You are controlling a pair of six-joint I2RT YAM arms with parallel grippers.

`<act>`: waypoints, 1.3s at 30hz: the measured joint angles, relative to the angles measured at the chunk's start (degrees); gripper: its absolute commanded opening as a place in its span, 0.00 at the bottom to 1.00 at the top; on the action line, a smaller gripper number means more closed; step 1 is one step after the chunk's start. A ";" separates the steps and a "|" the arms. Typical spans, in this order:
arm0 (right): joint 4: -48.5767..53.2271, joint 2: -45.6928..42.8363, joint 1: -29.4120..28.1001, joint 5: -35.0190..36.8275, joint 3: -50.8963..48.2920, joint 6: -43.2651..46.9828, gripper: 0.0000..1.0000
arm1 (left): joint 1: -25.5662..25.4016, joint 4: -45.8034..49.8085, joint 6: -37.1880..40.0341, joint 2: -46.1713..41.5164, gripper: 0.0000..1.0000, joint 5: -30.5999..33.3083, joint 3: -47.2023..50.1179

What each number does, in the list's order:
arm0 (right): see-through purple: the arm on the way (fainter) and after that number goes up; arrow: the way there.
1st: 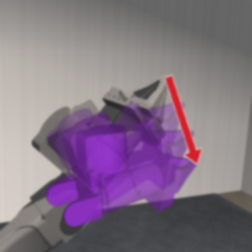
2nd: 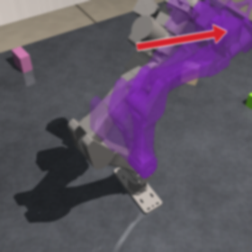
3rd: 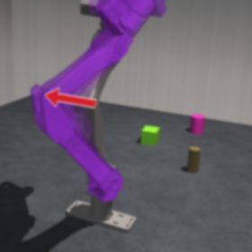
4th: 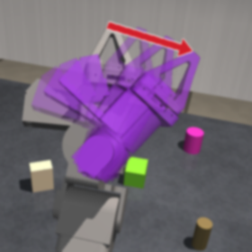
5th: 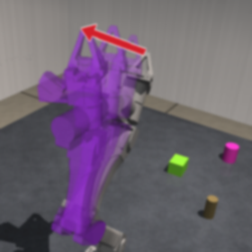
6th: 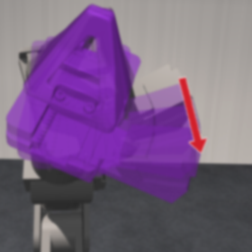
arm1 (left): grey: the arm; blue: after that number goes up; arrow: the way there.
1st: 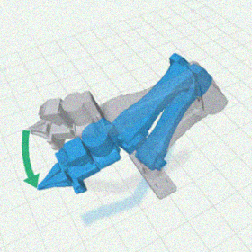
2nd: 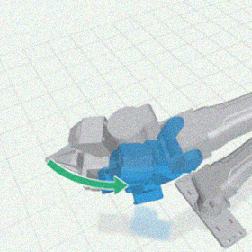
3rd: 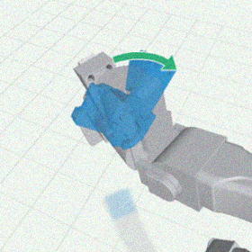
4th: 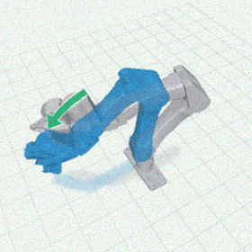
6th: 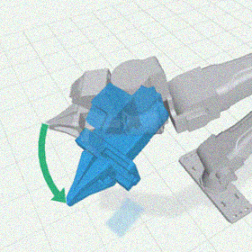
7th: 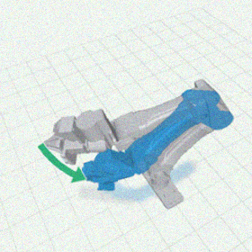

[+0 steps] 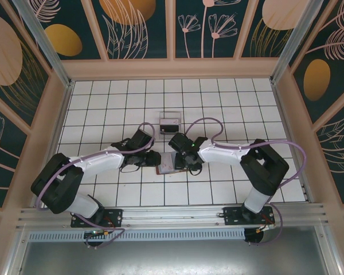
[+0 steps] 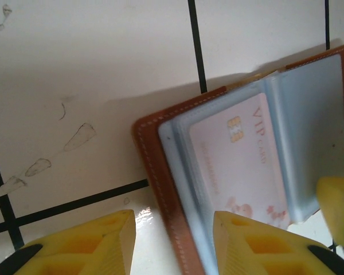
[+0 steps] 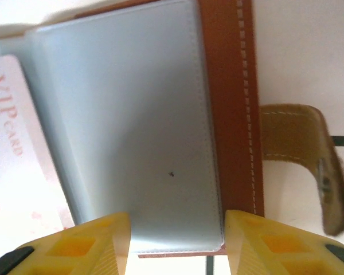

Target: Take the credit cards out of the card holder

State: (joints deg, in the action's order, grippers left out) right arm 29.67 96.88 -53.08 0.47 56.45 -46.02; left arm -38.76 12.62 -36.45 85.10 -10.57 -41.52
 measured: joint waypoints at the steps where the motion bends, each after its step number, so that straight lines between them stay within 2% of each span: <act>1: -0.48 0.00 -0.31 -0.61 0.00 -0.31 0.46 | -0.04 0.00 -0.02 0.24 0.40 0.00 -0.22; 7: -1.60 -0.26 -1.49 -2.03 0.00 -1.31 0.46 | -0.57 0.02 0.02 2.58 0.40 -0.13 -1.14; 11: 0.79 -0.85 -1.46 0.09 0.63 -1.49 0.47 | -0.59 0.09 0.22 4.50 0.37 0.31 -1.79; 21: 4.17 -2.36 -1.22 0.94 7.87 -0.39 0.47 | -0.59 0.22 0.26 4.81 0.35 0.96 -2.08; 30: -1.16 -2.12 0.90 -5.95 10.36 0.46 0.44 | -0.59 0.15 0.22 4.81 0.29 1.14 -1.92; 39: -11.98 1.66 3.82 -13.73 8.90 -1.20 0.40 | -0.59 -1.03 -0.02 4.79 0.28 1.14 -1.09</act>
State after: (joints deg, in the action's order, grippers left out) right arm 17.69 98.54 -49.25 -13.26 65.34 -47.22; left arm -39.35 11.60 -36.47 89.89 -9.43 -42.61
